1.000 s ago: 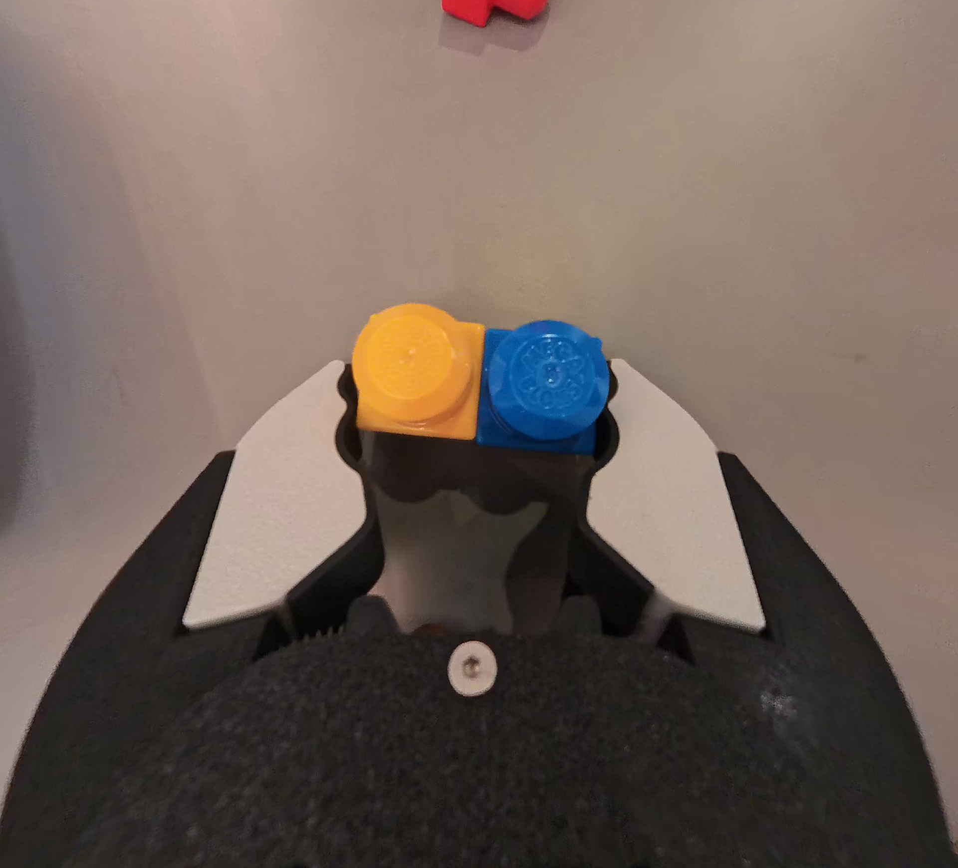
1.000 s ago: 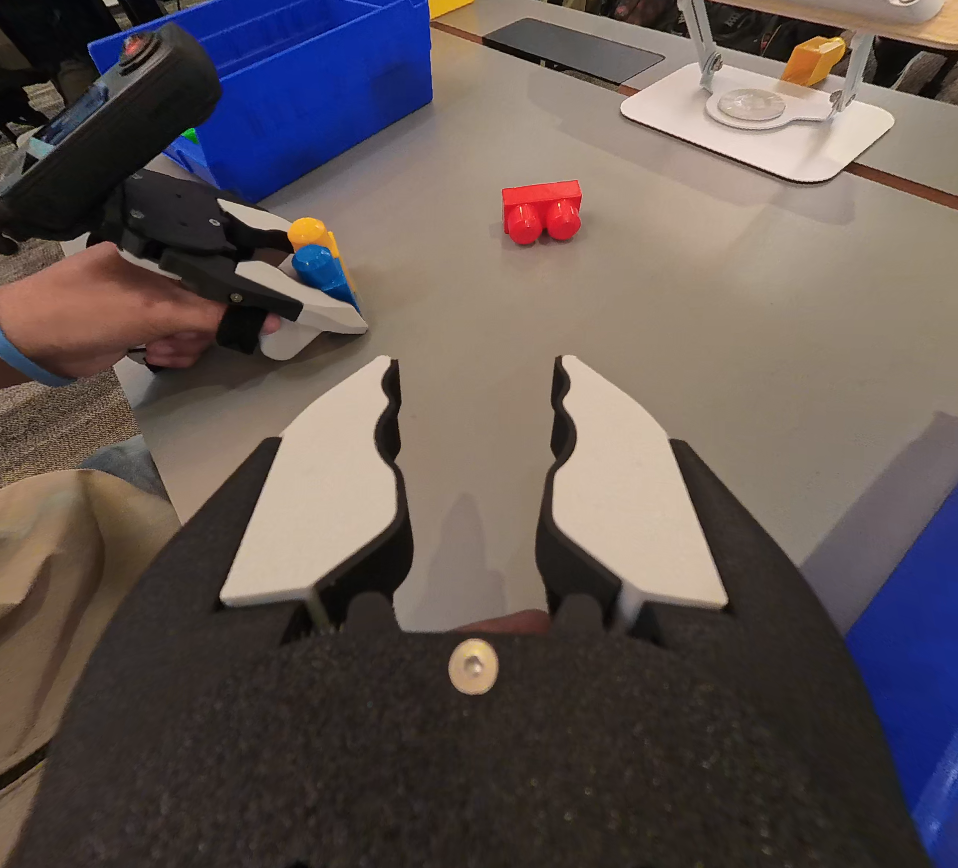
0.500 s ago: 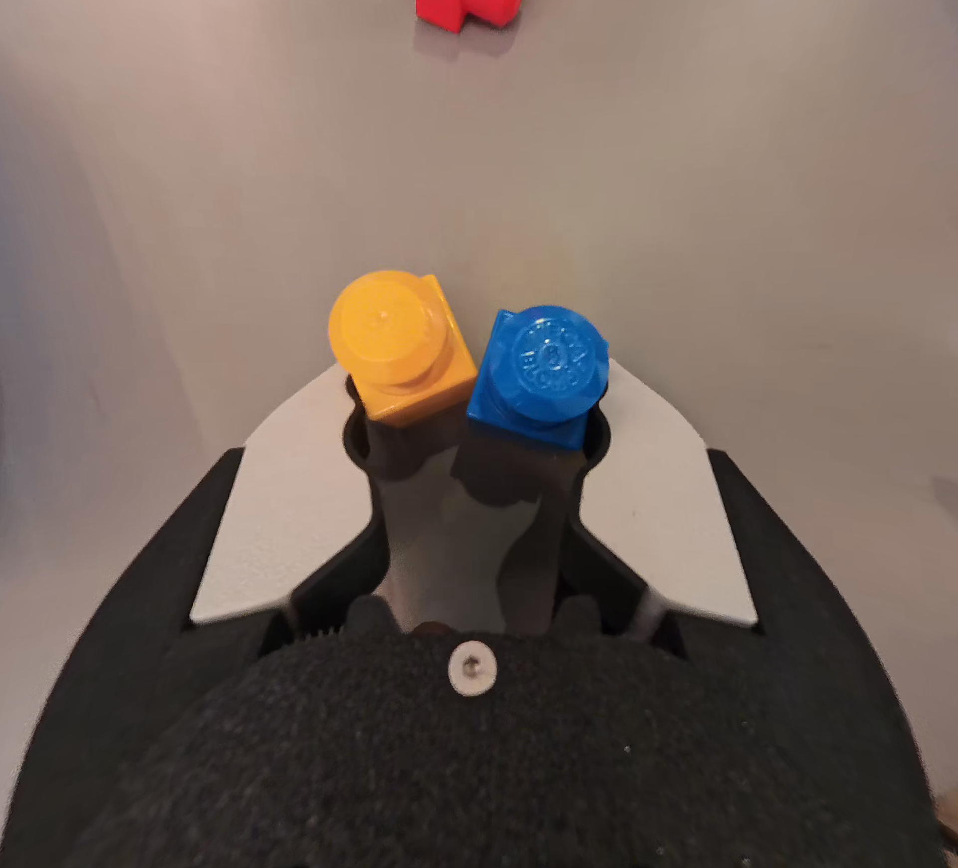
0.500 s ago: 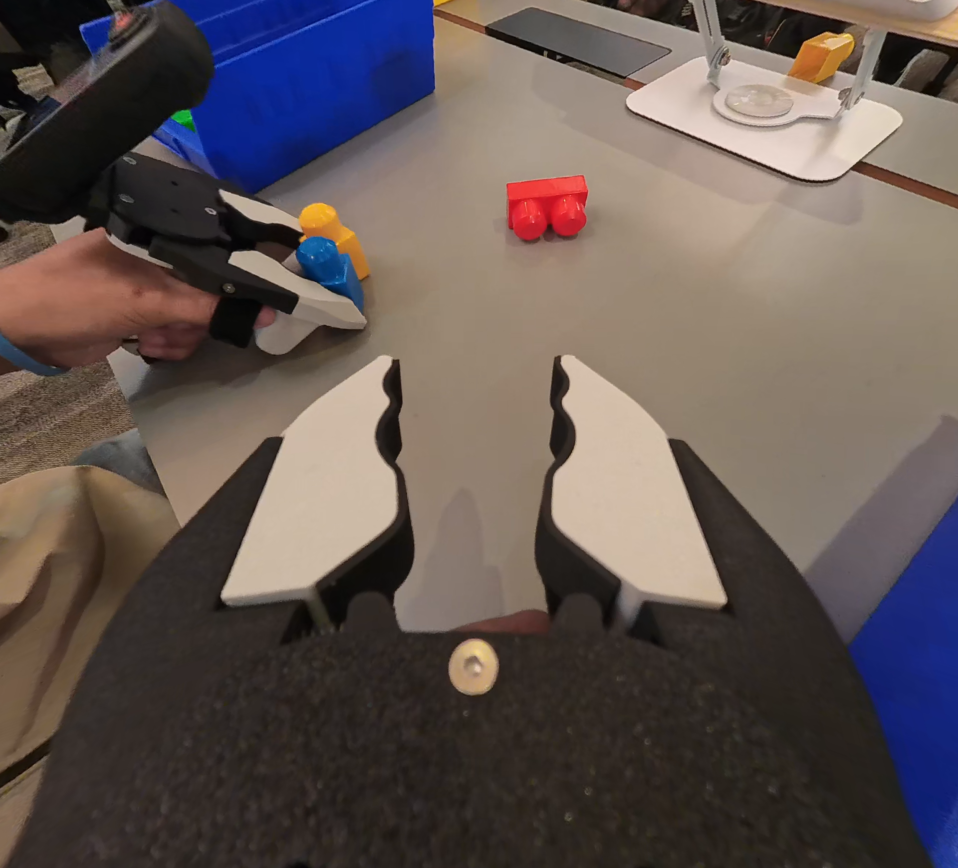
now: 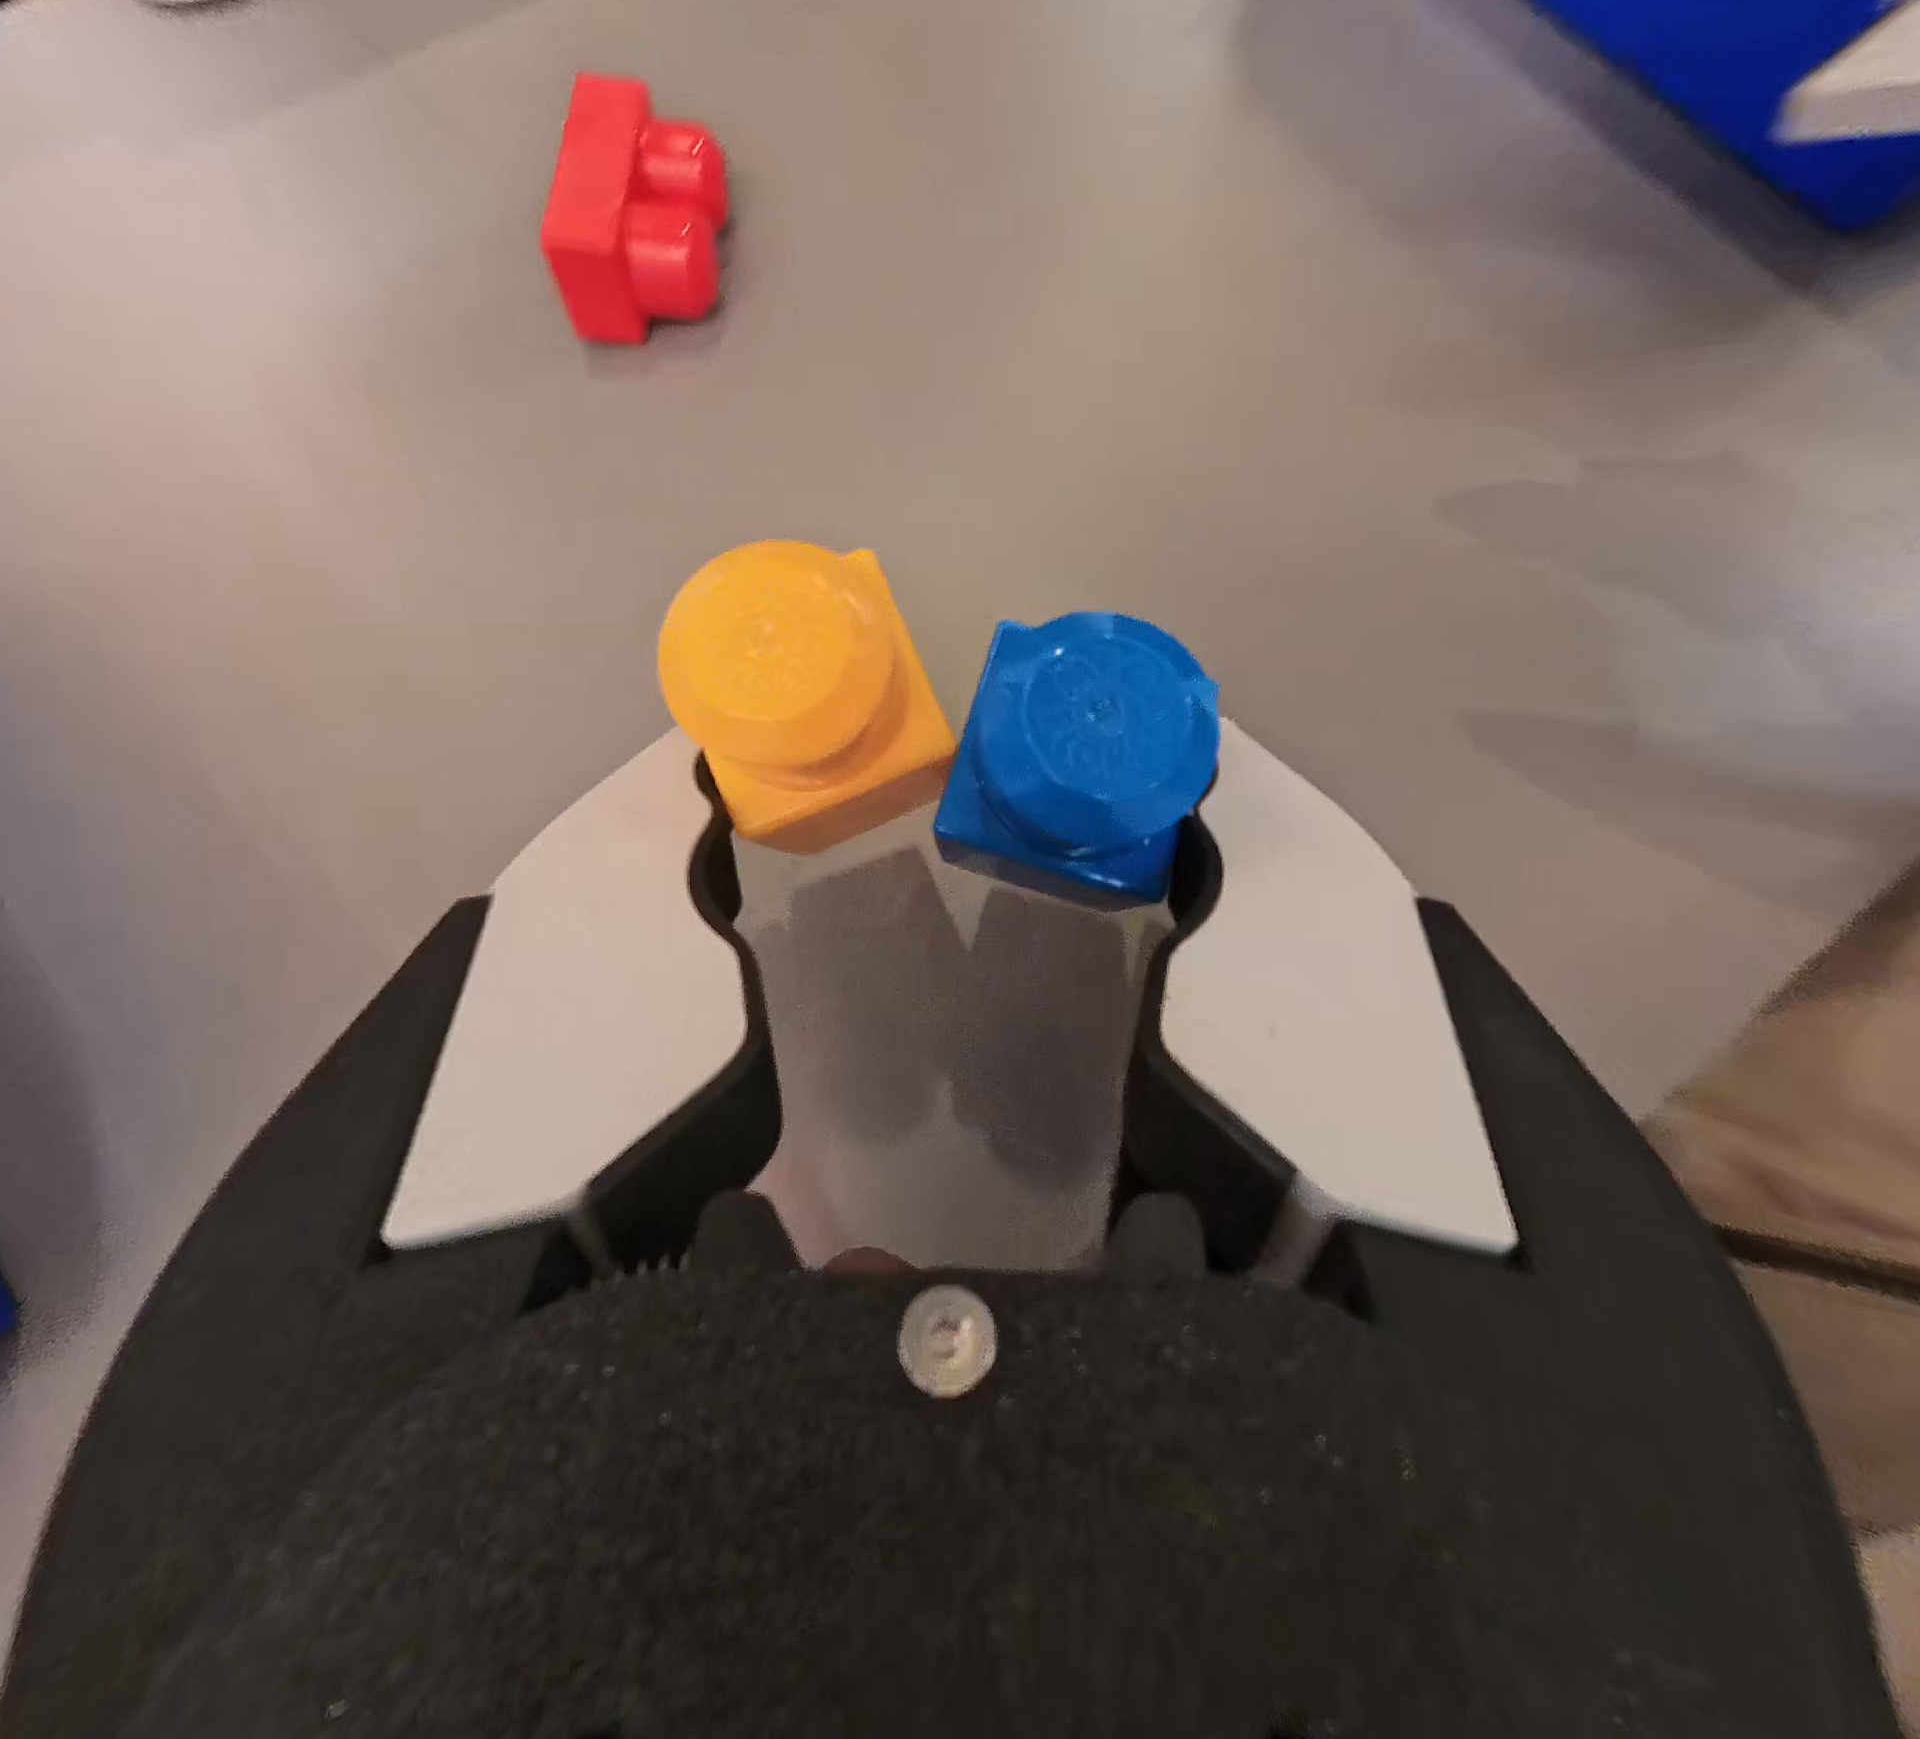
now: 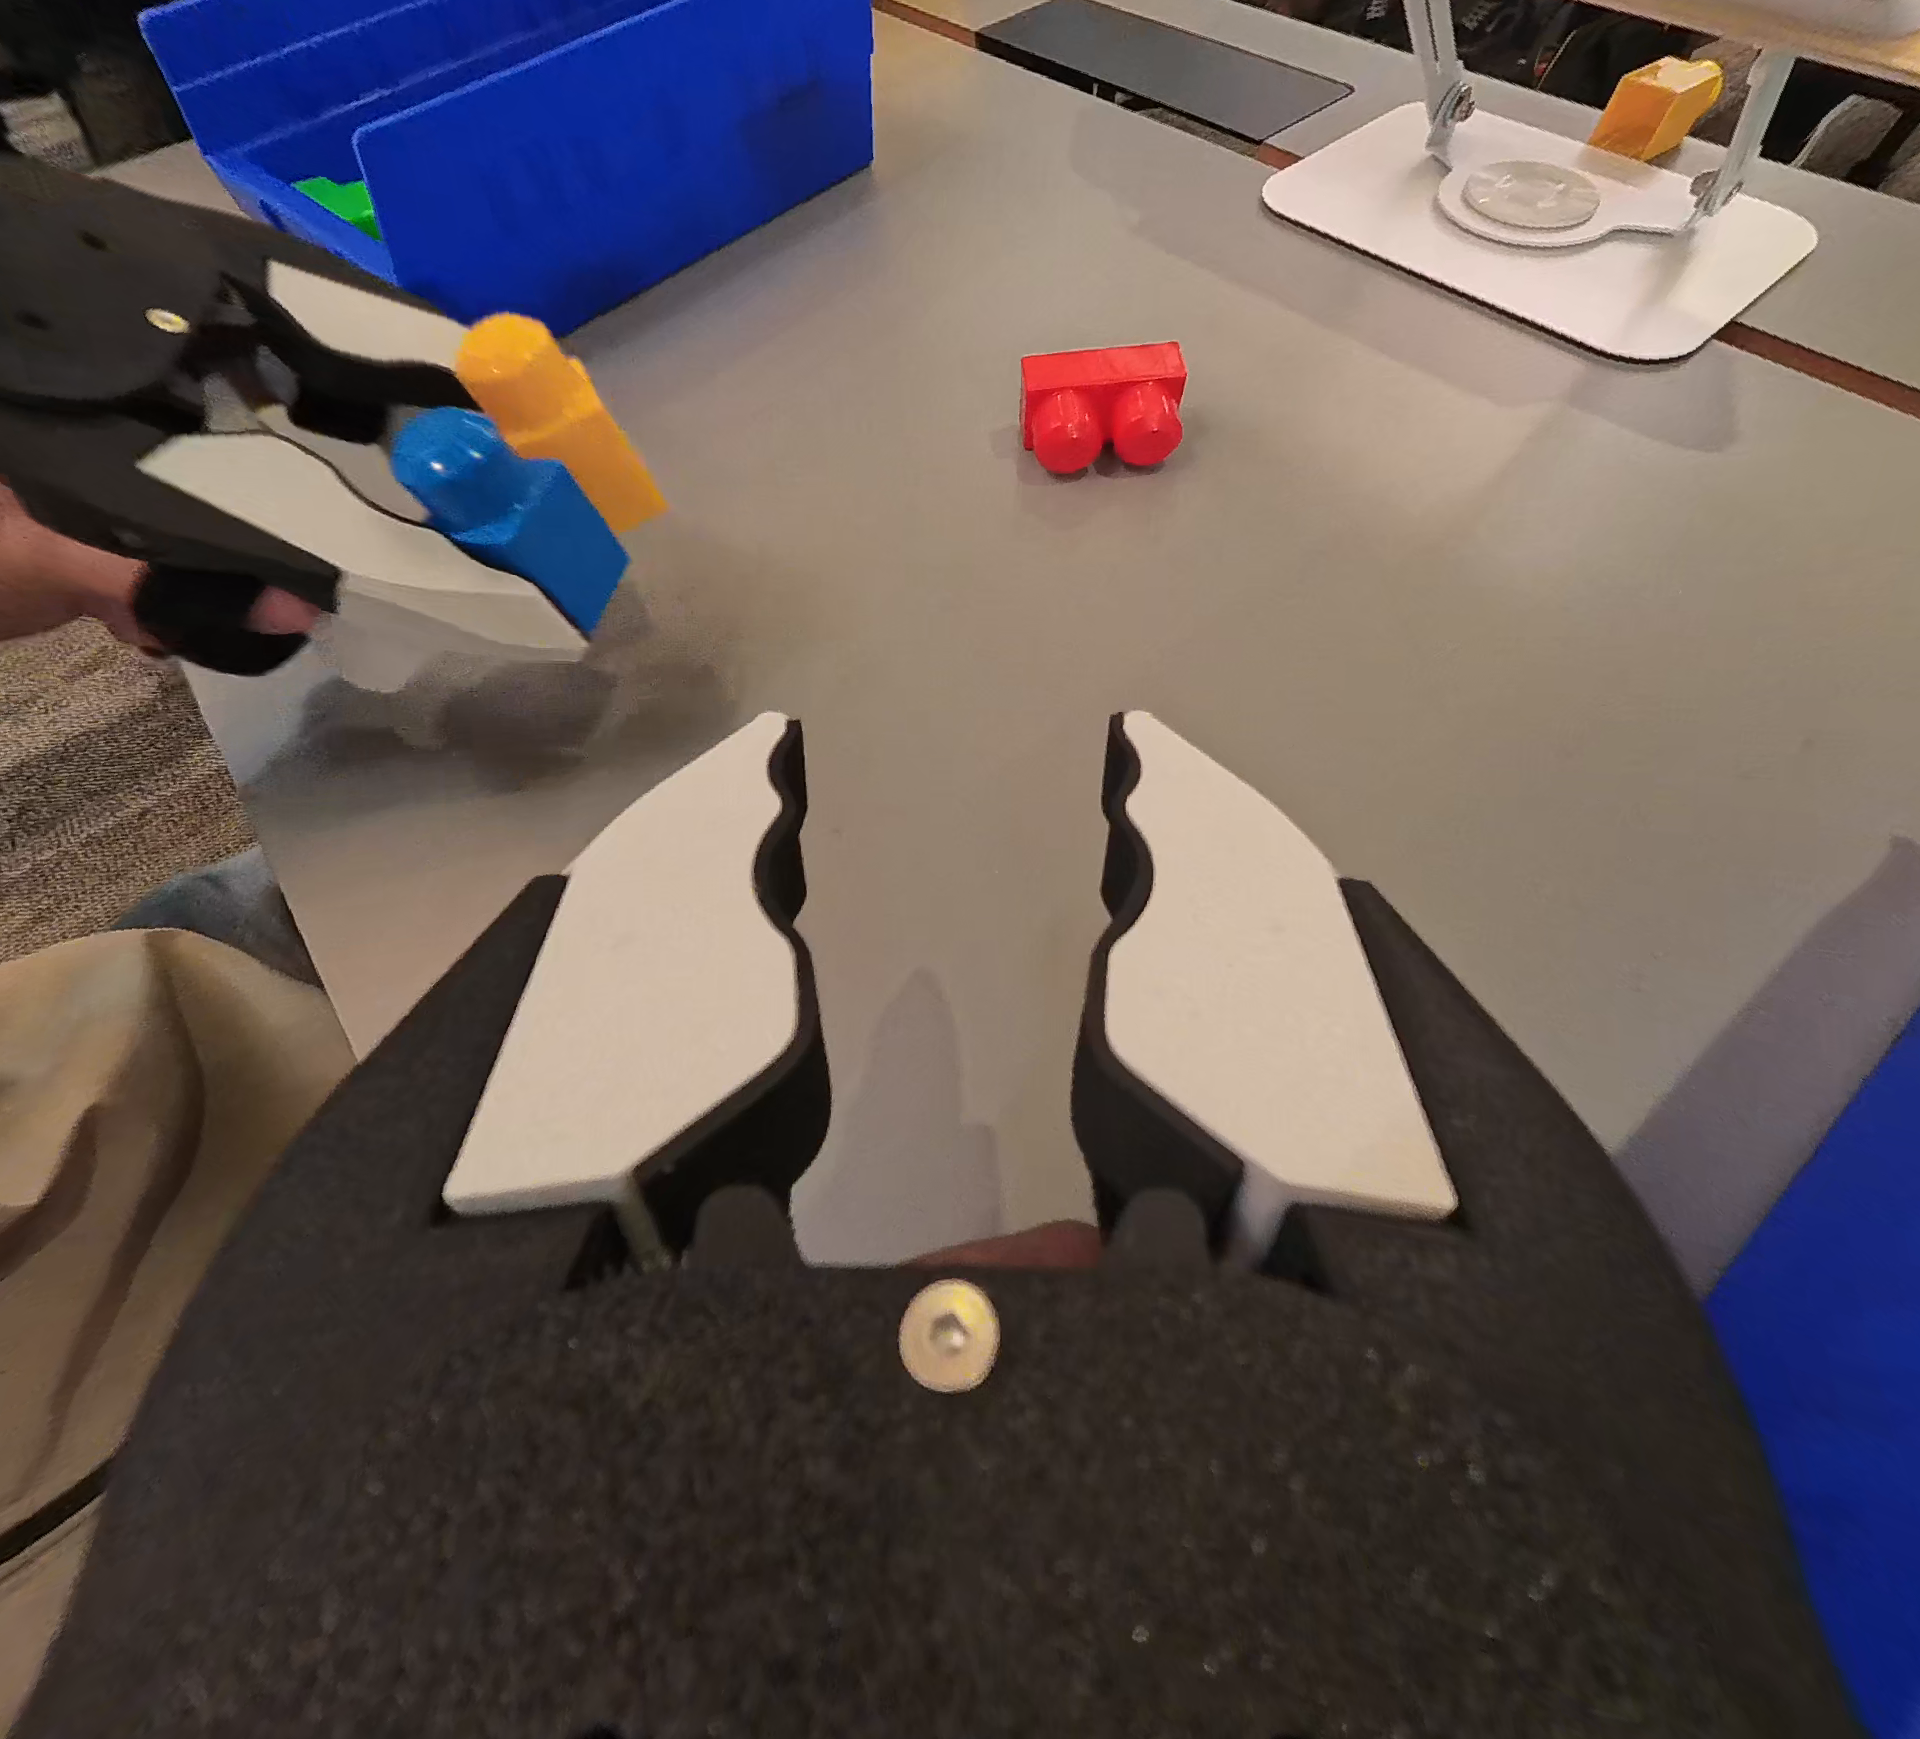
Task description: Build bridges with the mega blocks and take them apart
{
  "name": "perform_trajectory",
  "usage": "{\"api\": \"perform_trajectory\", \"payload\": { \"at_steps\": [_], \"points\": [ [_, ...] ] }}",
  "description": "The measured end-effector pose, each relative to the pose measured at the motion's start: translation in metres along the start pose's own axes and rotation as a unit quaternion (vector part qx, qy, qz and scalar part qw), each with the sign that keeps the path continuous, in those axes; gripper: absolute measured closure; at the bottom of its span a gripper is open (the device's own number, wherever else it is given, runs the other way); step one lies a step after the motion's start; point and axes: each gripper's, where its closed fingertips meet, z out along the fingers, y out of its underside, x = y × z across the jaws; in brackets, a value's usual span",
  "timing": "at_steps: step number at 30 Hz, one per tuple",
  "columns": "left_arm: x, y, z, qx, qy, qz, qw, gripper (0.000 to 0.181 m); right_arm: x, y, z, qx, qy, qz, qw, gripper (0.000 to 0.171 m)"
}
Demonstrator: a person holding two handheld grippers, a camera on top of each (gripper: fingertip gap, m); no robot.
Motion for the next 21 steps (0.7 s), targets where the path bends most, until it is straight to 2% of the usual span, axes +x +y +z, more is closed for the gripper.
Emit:
{"api": "perform_trajectory", "payload": {
  "at_steps": [4,9,16,19,21],
  "points": [
    [0.006,-0.005,-0.013,0.014,0.020,0.040,0.999,0.100,-0.002,0.002,0.003,-0.004,-0.001,-0.002,1.000,0.116],
    [0.009,0.006,-0.011,0.005,0.033,0.063,0.997,0.100,-0.010,0.005,0.012,-0.010,-0.018,0.001,1.000,0.116],
    [-0.002,0.036,0.017,-0.081,0.025,-0.019,0.996,0.100,-0.015,0.012,0.024,-0.029,-0.016,-0.011,0.999,0.116],
    [0.005,0.035,0.021,-0.075,0.051,-0.023,0.996,0.100,-0.018,0.013,0.030,-0.039,-0.014,-0.018,0.999,0.116],
    [-0.002,0.038,0.024,-0.083,0.036,-0.018,0.996,0.100,-0.017,0.013,0.031,-0.047,-0.006,-0.027,0.999,0.116]
  ]
}}
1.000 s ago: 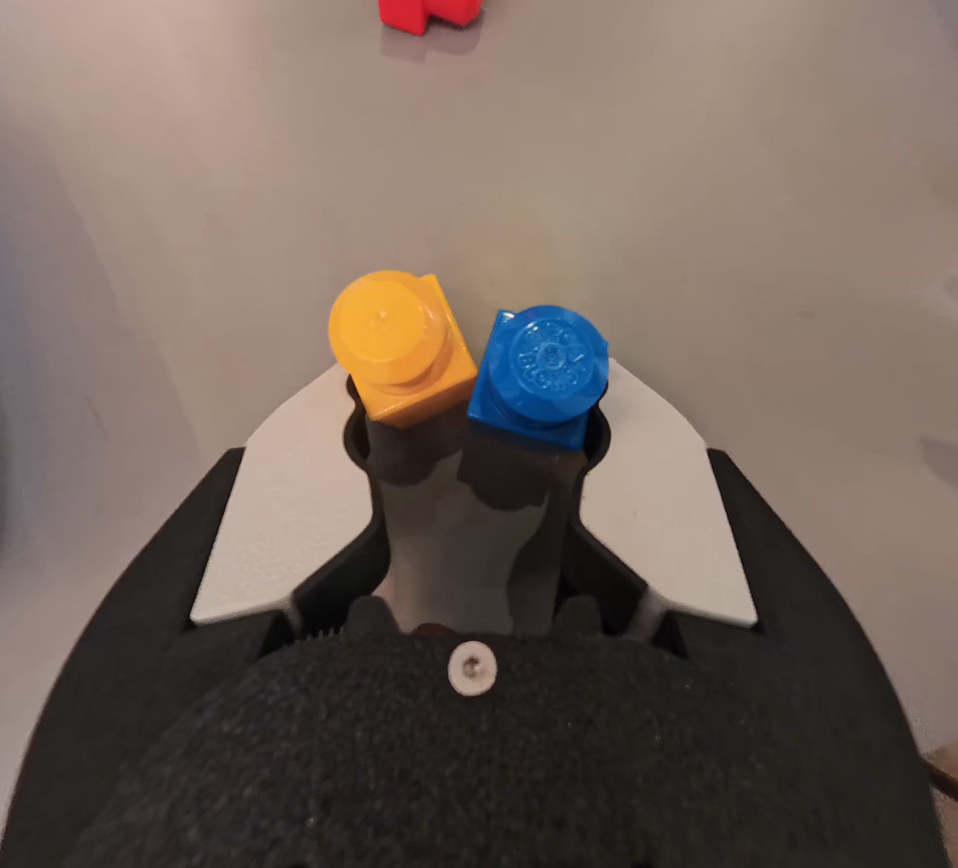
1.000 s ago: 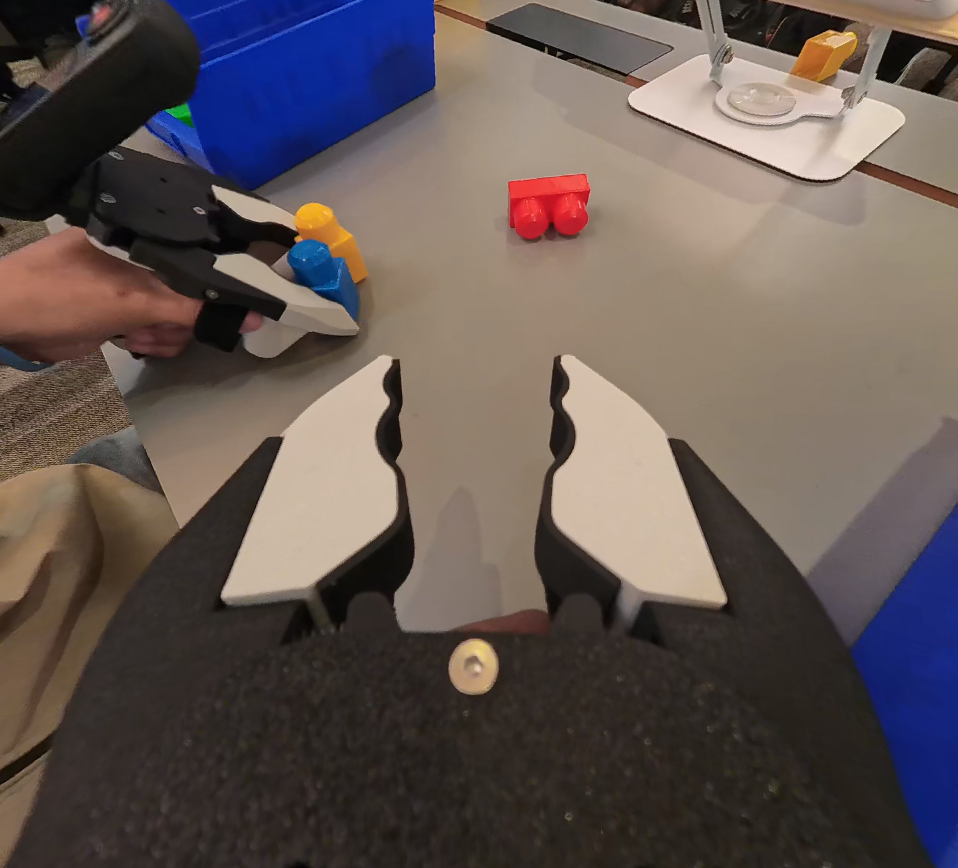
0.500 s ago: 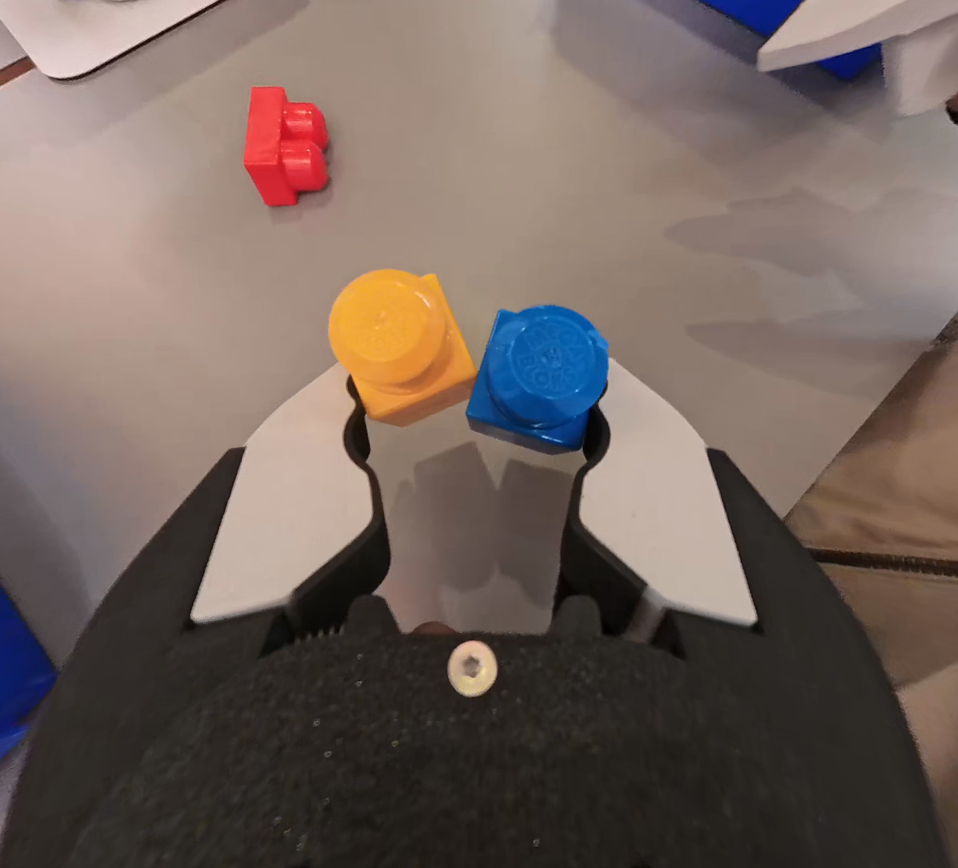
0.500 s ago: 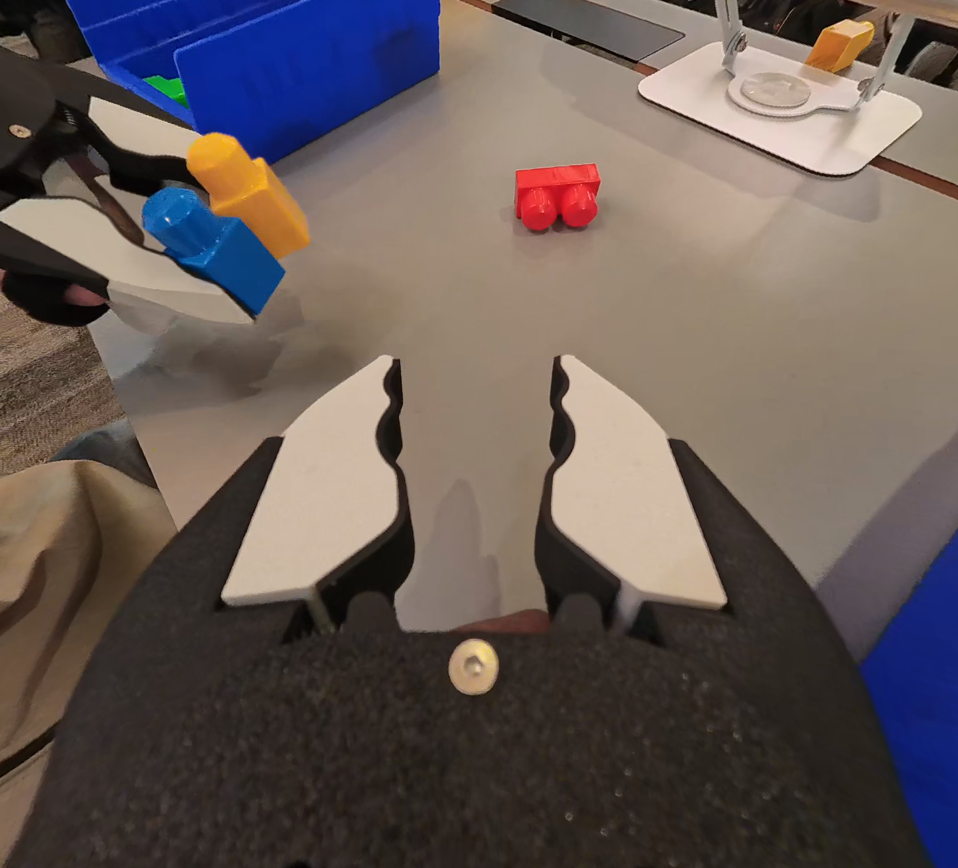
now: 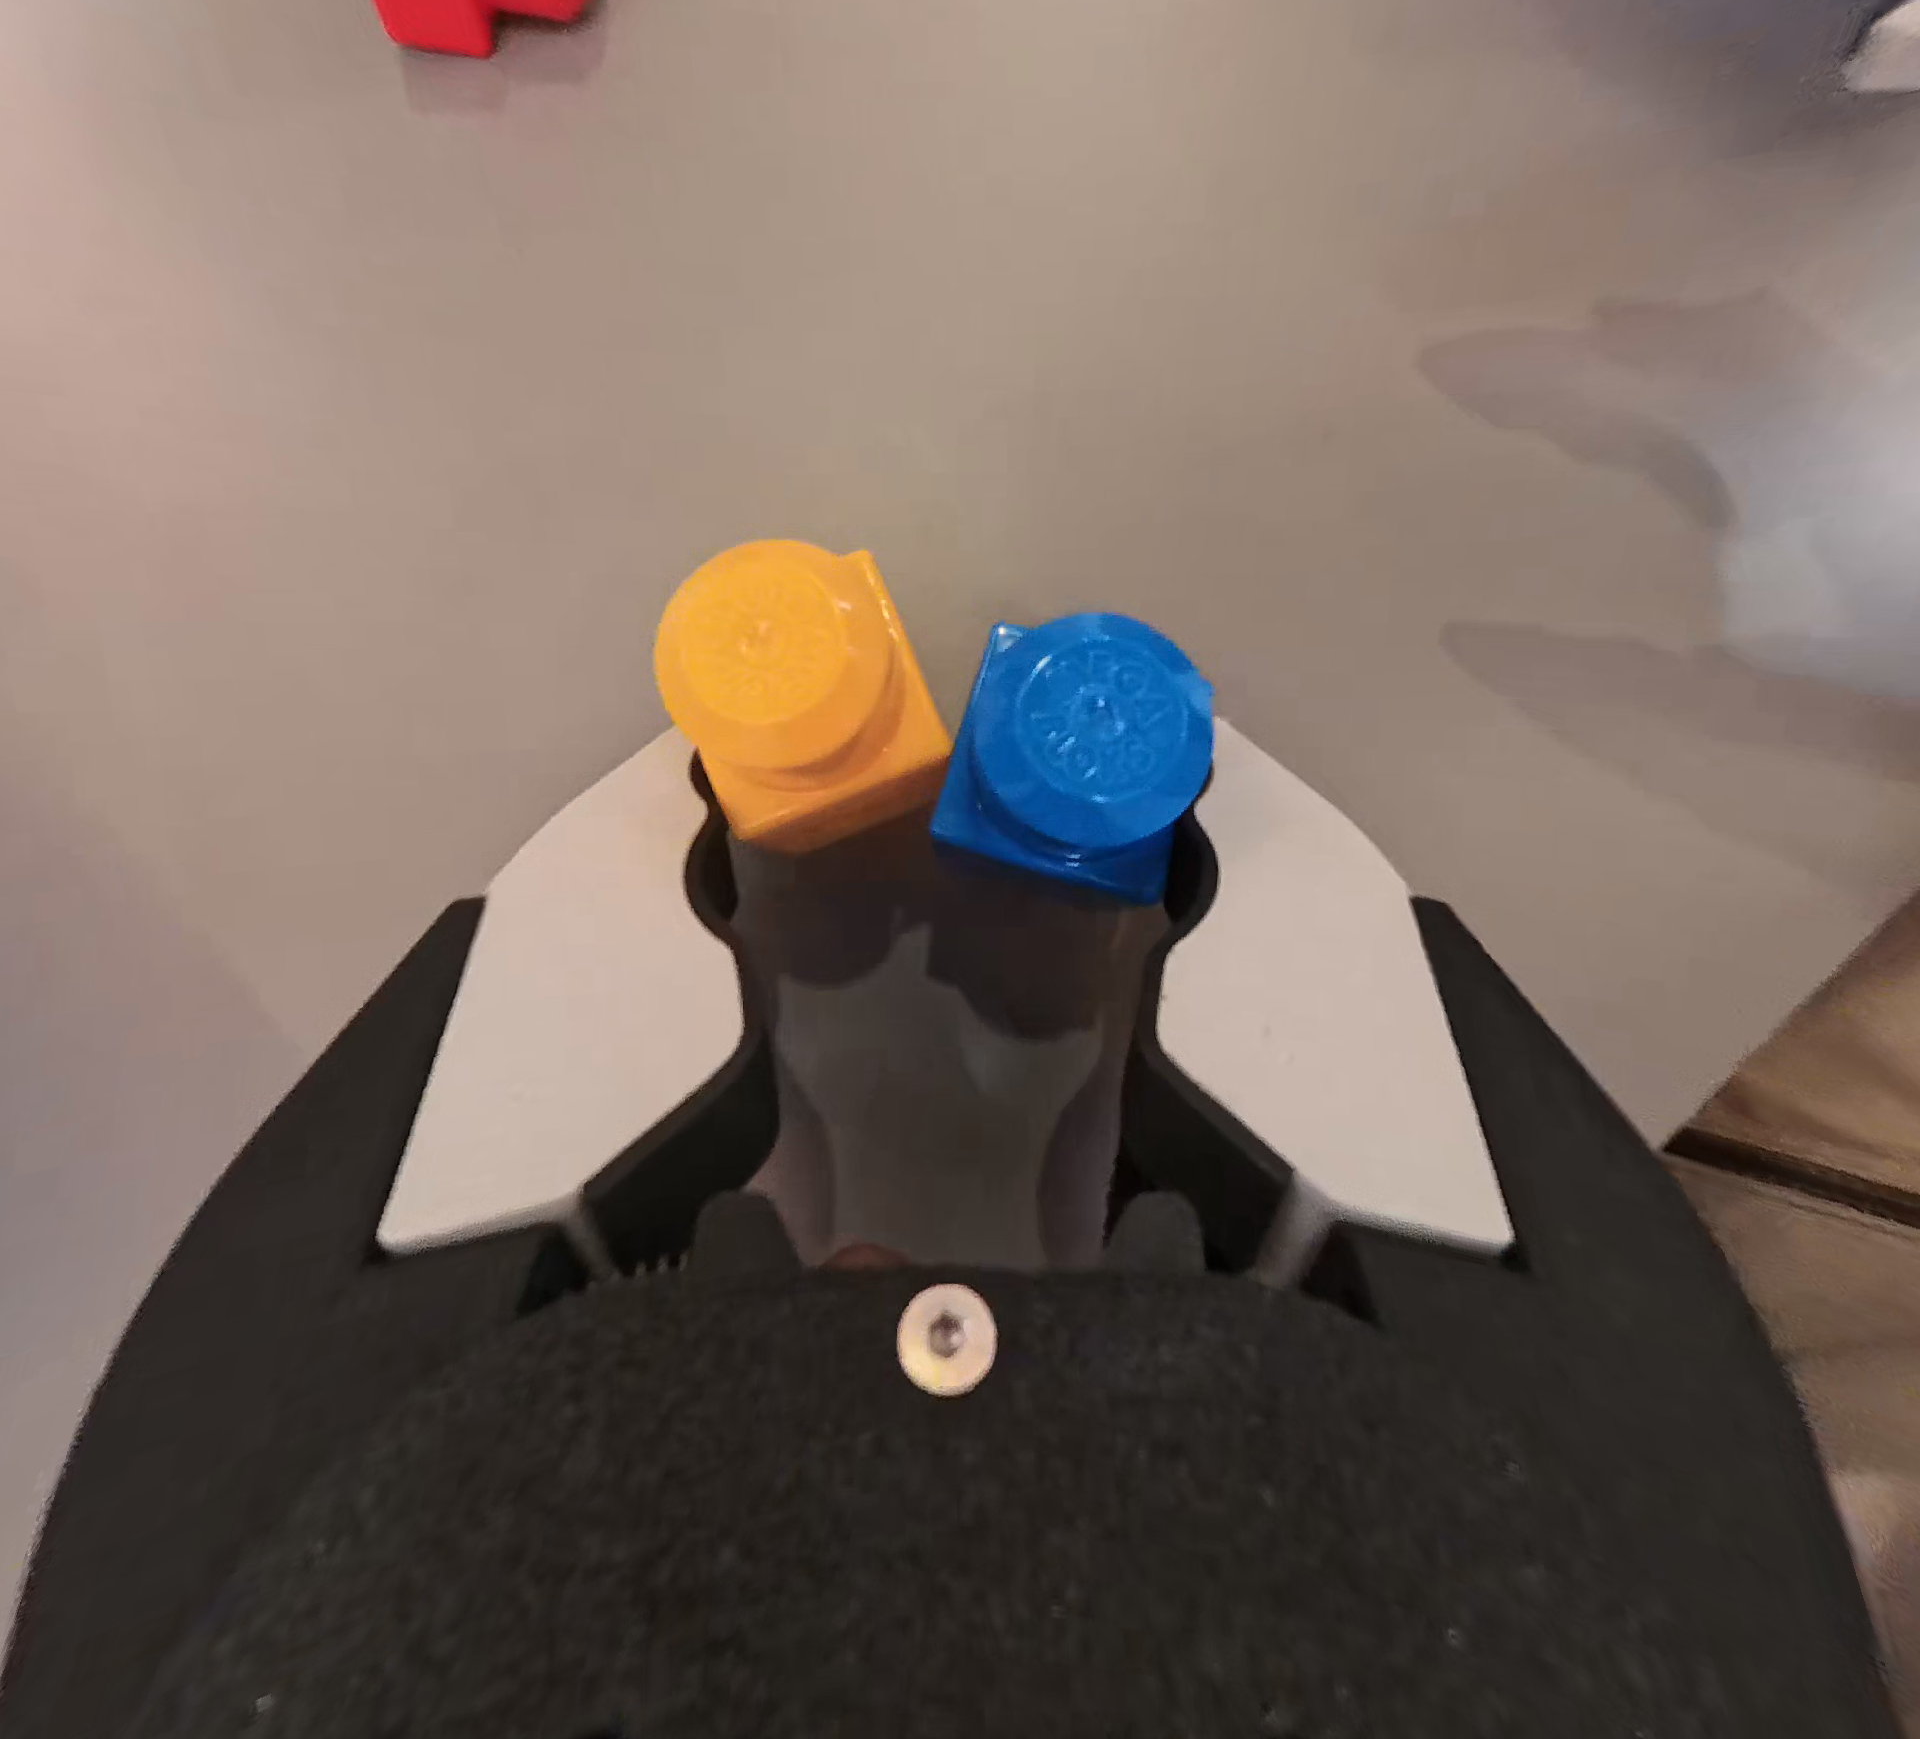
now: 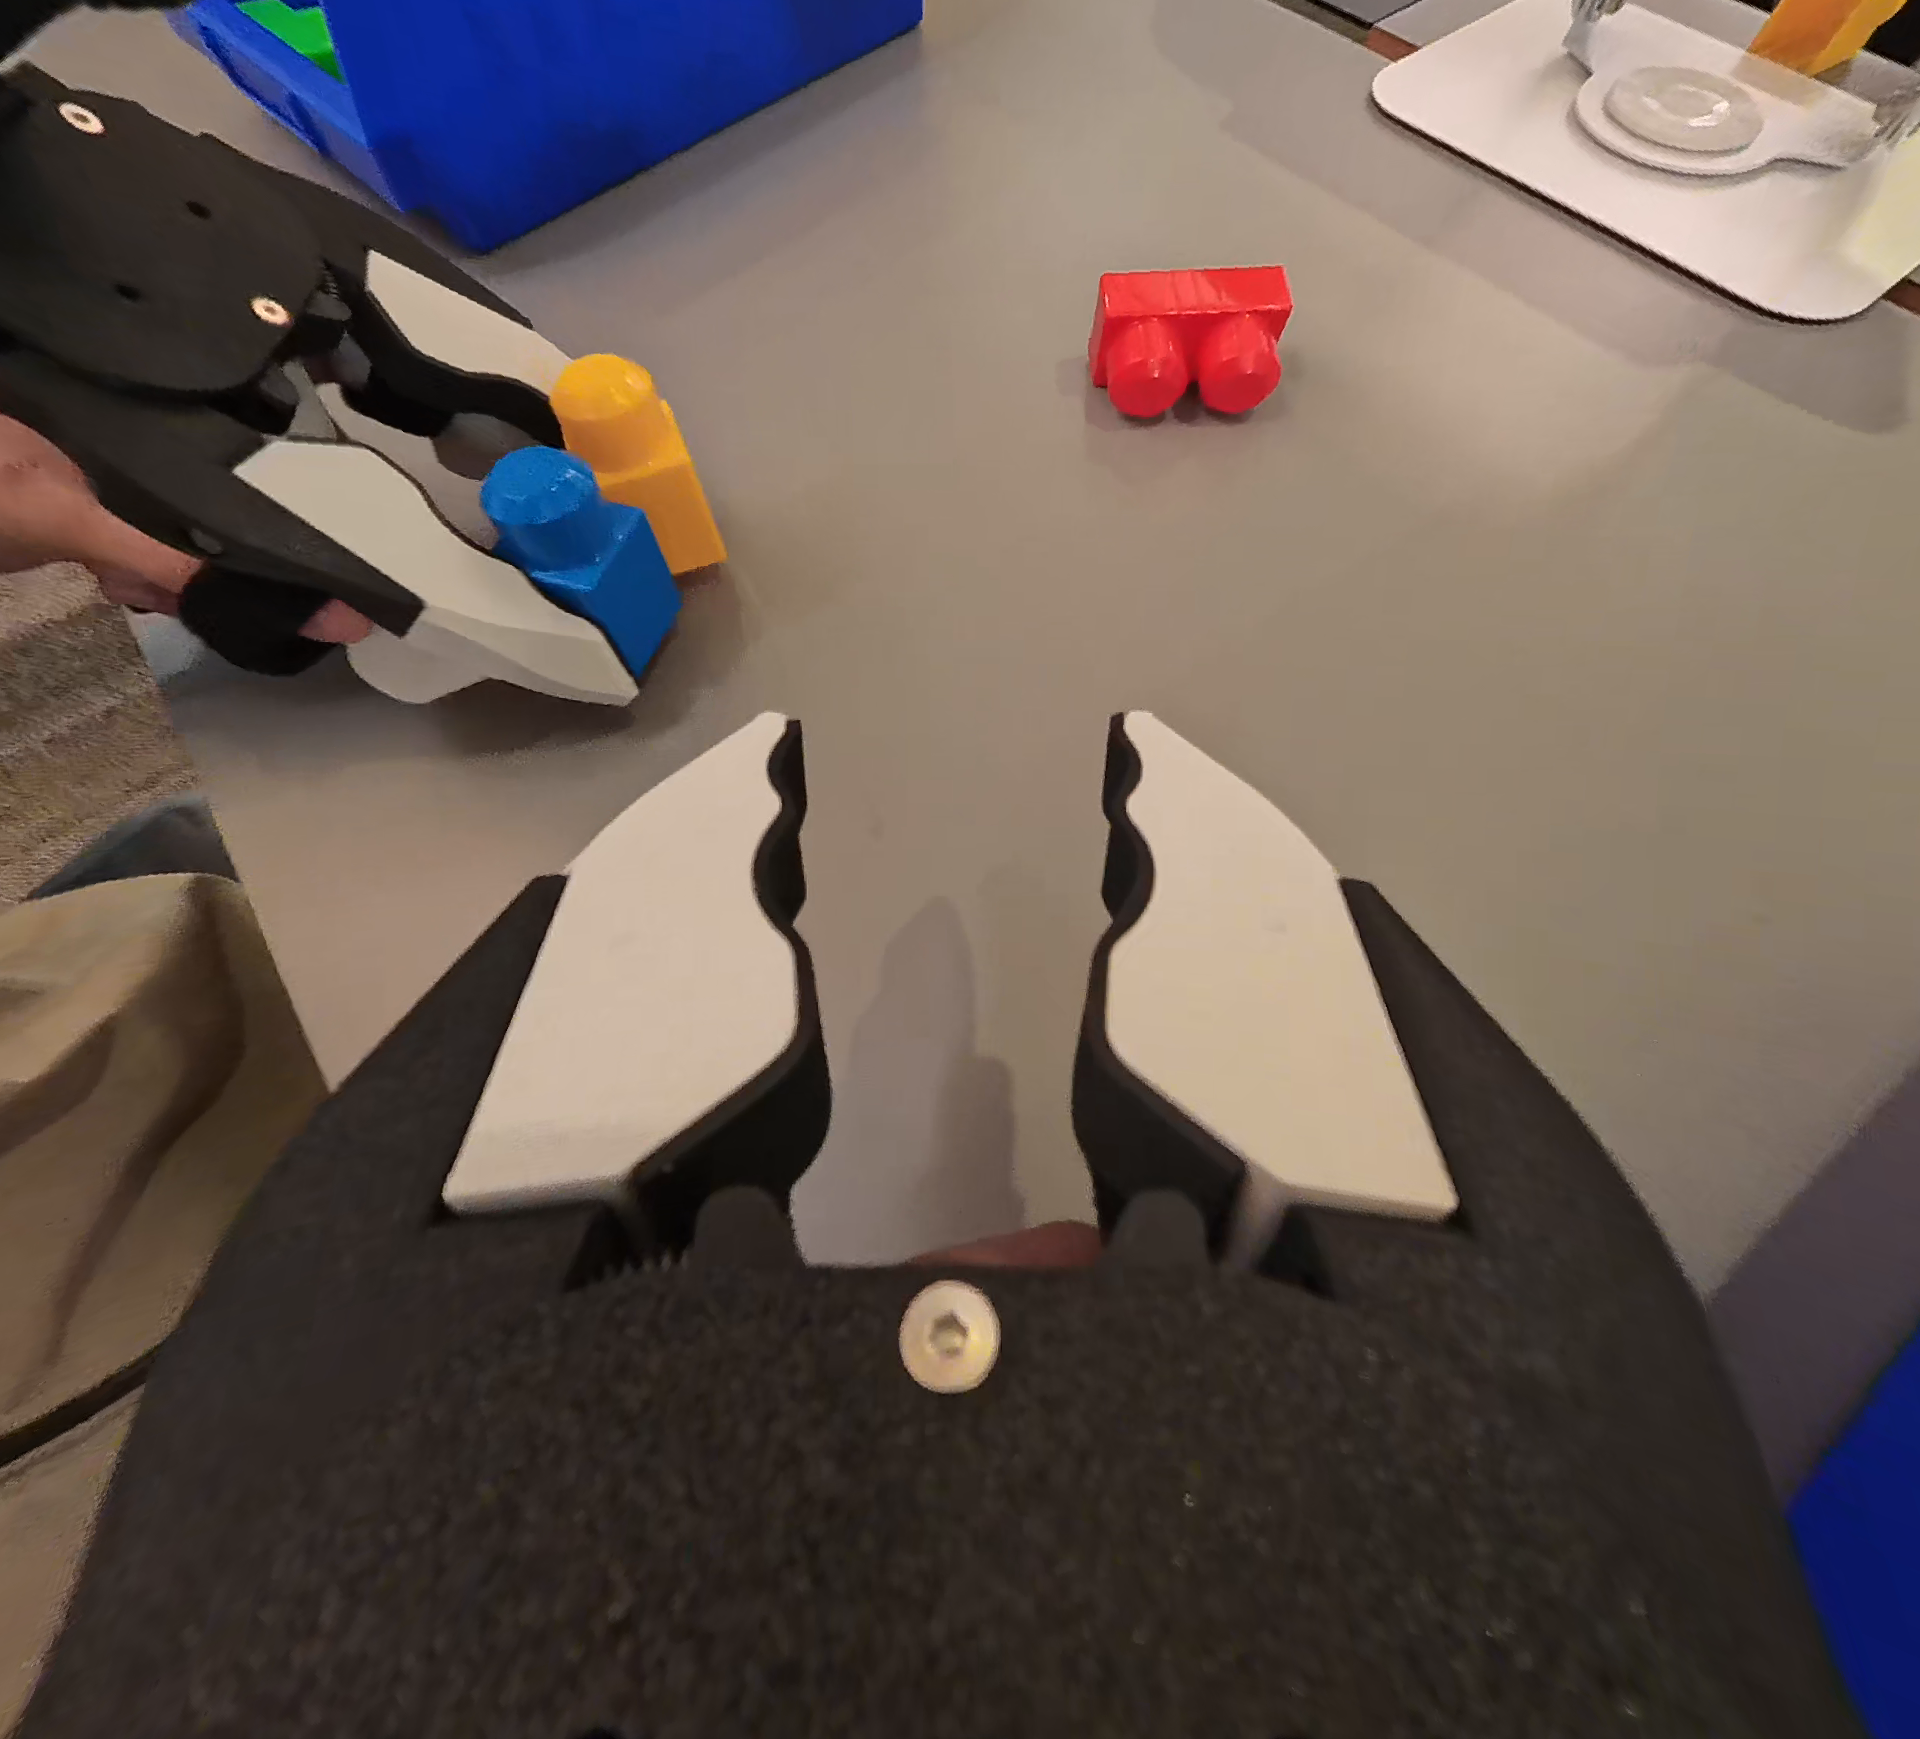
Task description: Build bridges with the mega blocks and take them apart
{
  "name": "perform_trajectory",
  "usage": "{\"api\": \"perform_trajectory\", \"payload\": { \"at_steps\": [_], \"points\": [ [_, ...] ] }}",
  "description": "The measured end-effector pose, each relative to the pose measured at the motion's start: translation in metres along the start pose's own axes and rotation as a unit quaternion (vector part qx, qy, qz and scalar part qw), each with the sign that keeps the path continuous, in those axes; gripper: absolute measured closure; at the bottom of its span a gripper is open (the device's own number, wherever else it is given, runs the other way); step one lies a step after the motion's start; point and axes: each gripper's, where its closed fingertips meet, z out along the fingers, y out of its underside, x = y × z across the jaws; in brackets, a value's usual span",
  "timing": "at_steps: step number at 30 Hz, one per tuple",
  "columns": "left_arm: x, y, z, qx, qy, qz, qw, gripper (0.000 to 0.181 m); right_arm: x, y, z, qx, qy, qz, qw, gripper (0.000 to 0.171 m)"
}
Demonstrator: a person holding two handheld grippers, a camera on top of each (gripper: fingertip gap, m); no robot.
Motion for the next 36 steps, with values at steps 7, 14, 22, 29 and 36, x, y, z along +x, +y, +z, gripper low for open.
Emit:
{"api": "perform_trajectory", "payload": {
  "at_steps": [7,14,22,29,36],
  "points": [
    [-0.011,-0.003,0.005,0.010,-0.013,-0.062,0.998,0.091,0.001,-0.010,-0.008,0.006,0.020,-0.008,1.000,0.116],
    [-0.009,0.014,-0.013,0.030,-0.054,-0.076,0.995,0.096,-0.003,-0.011,-0.010,0.012,0.014,-0.013,1.000,0.116],
    [0.029,0.019,-0.021,0.066,-0.001,-0.120,0.991,0.159,0.000,-0.009,-0.014,0.017,0.007,-0.005,1.000,0.117],
    [0.030,0.008,-0.011,0.051,0.001,-0.128,0.990,0.161,-0.001,-0.011,-0.018,0.021,0.011,-0.011,1.000,0.117],
    [0.027,0.001,-0.004,0.042,-0.007,-0.126,0.991,0.157,0.004,-0.011,-0.021,0.023,0.016,-0.006,1.000,0.117]
  ]
}}
